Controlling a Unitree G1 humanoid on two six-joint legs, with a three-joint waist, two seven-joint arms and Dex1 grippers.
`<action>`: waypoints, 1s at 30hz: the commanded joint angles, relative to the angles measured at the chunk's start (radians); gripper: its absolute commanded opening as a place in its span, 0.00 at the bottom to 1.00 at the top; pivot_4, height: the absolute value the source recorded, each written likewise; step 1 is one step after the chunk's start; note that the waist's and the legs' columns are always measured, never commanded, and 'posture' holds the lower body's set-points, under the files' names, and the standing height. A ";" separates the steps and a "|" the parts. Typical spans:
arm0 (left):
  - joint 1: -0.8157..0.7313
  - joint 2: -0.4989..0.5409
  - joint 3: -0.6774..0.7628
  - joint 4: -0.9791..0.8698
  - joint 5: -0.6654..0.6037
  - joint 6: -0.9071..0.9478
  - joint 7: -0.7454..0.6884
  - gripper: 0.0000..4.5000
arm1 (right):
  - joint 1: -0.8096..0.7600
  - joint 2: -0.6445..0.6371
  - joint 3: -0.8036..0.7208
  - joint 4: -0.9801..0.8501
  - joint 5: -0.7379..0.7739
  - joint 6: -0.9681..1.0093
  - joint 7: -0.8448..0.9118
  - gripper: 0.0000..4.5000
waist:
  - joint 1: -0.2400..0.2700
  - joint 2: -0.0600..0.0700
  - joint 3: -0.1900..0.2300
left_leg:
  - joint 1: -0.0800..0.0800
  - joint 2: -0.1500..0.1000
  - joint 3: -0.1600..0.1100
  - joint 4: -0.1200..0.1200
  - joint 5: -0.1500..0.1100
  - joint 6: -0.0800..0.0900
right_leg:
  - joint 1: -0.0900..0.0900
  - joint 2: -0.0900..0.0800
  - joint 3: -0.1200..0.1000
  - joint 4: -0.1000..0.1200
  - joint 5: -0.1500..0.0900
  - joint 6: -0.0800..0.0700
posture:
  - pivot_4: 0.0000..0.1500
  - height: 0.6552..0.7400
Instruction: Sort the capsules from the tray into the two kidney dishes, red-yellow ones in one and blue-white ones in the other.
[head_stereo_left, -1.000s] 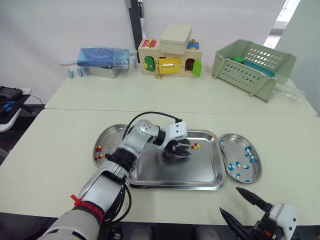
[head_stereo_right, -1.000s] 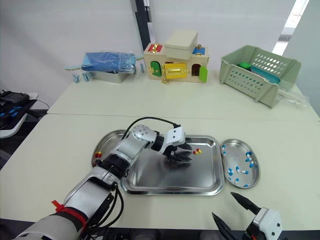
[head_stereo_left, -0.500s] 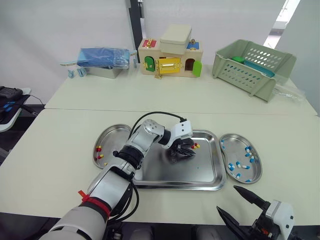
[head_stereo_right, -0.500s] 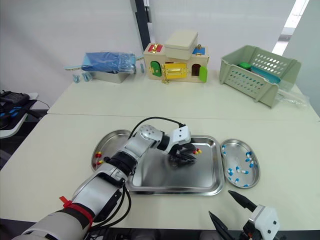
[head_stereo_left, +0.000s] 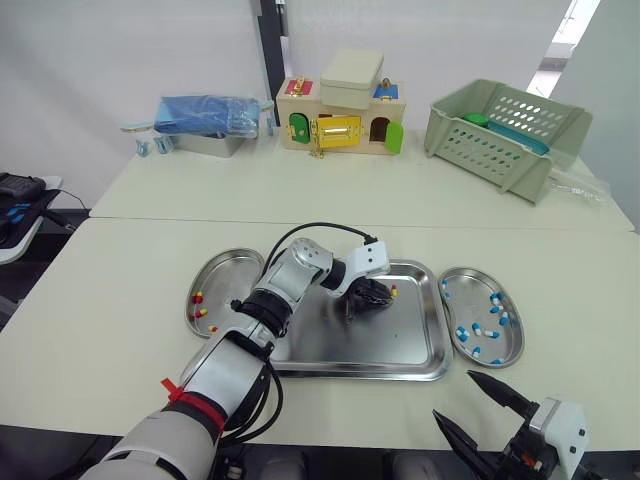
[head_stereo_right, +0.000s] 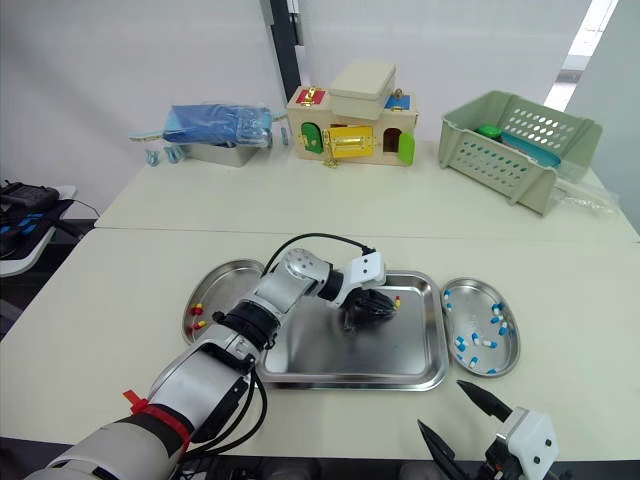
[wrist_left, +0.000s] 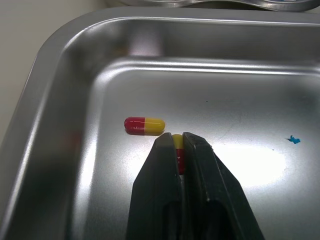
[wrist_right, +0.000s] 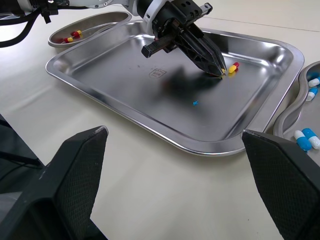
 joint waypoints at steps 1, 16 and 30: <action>-0.008 0.004 -0.001 -0.003 0.014 0.009 -0.012 0.01 | 0.012 -0.005 0.007 -0.029 0.015 -0.016 0.003 1.00 | 0.000 0.000 0.000 | 0.000 0.000 0.000 0.000 0.000 0.000 | 0.000 0.000 0.000 0.000 0.000 0.000 | 1.00 1.00; 0.226 0.256 0.163 -0.687 -0.173 0.455 -0.053 0.01 | -0.006 -0.125 -0.013 -0.025 0.027 -0.035 0.118 1.00 | -0.012 0.001 0.000 | 0.000 0.000 -0.002 0.000 0.000 0.000 | 0.001 0.000 -0.001 0.001 0.000 0.000 | 1.00 1.00; 0.495 0.464 0.621 -1.106 -0.287 0.886 0.359 0.01 | -0.150 -0.234 -0.002 0.060 0.082 -0.017 0.236 1.00 | -0.007 0.001 -0.001 | 0.000 0.000 -0.002 0.001 0.000 0.000 | 0.002 0.000 -0.001 0.000 0.000 0.000 | 1.00 1.00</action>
